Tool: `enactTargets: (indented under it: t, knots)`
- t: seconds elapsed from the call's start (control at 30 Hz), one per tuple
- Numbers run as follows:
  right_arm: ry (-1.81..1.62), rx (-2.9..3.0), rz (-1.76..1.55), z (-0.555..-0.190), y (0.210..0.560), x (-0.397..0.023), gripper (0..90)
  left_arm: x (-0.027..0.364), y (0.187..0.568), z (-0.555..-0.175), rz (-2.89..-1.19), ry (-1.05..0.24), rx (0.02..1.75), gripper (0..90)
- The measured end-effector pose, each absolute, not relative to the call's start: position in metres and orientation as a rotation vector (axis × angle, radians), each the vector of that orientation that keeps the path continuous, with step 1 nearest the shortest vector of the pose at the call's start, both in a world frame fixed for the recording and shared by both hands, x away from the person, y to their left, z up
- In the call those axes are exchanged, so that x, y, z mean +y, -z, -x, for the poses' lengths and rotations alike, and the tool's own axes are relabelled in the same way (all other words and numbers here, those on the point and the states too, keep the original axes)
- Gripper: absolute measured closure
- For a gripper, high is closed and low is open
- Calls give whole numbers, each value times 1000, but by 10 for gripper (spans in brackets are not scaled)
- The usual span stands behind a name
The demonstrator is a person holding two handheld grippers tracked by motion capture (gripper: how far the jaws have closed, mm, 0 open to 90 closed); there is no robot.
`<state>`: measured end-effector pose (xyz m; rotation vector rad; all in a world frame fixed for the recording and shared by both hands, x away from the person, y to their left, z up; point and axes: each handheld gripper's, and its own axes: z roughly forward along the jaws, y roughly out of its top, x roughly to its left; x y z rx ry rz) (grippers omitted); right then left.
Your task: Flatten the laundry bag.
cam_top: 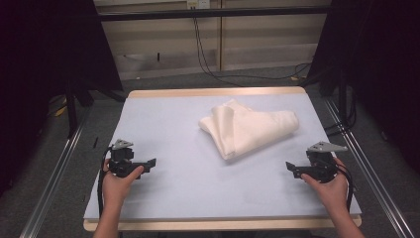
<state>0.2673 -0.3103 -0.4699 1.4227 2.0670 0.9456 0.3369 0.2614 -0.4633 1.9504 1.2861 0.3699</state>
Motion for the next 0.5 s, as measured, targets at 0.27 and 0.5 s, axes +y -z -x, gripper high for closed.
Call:
enactTargets:
  t: [0.27, 0.5]
  knots:
    - [-936, 2080, -1417, -265, 470, -308, 109, 253, 462, -342, -1974, -349, 1262, 38]
    - [-949, 2090, -1406, -266, 470, -303, 123, 245, 460, -343, -1978, -340, 1242, 33]
